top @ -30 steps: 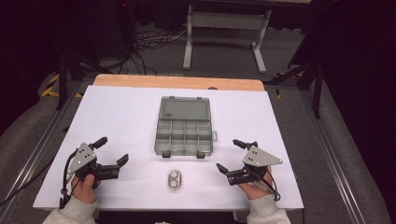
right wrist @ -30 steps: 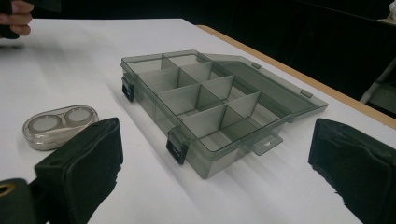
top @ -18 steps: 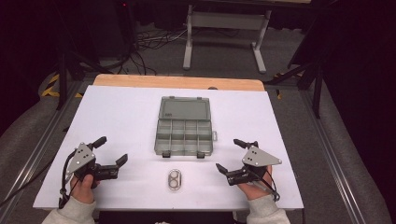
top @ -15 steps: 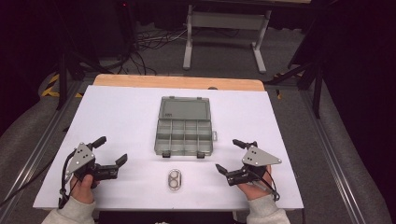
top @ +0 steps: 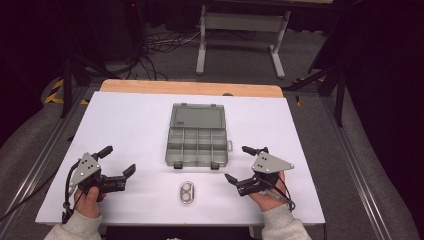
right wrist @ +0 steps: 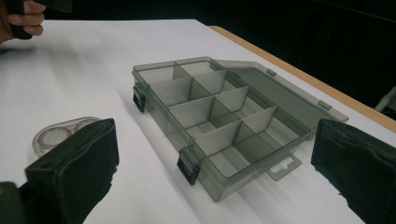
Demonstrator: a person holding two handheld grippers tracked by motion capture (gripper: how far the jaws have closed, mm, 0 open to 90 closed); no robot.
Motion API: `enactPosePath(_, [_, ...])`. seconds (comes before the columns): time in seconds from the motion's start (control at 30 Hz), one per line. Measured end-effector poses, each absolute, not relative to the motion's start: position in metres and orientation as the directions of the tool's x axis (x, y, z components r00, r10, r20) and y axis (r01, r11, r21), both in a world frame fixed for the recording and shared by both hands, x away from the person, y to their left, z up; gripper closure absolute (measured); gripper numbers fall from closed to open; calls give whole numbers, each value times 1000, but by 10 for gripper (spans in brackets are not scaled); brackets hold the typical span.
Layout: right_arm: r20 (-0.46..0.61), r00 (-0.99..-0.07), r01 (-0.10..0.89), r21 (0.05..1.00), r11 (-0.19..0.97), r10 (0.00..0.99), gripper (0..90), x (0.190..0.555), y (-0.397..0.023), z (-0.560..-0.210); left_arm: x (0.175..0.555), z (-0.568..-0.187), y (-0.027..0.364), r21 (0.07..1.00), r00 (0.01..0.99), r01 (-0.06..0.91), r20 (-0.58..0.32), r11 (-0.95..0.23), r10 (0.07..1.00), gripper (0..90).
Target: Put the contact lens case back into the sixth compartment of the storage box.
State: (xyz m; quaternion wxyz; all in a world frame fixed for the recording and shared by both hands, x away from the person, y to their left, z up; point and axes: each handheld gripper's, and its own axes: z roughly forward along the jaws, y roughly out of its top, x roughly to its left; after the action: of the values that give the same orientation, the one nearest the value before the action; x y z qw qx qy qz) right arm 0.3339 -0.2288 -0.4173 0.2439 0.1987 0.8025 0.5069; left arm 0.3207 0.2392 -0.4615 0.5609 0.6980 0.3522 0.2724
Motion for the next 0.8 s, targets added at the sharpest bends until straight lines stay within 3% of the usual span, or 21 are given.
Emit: enactPosePath(0.8, [-185, -846, 57, 902, 429, 500, 16, 350, -213, -391, 320, -461, 240, 975, 606, 183, -10, -127, 796, 16])
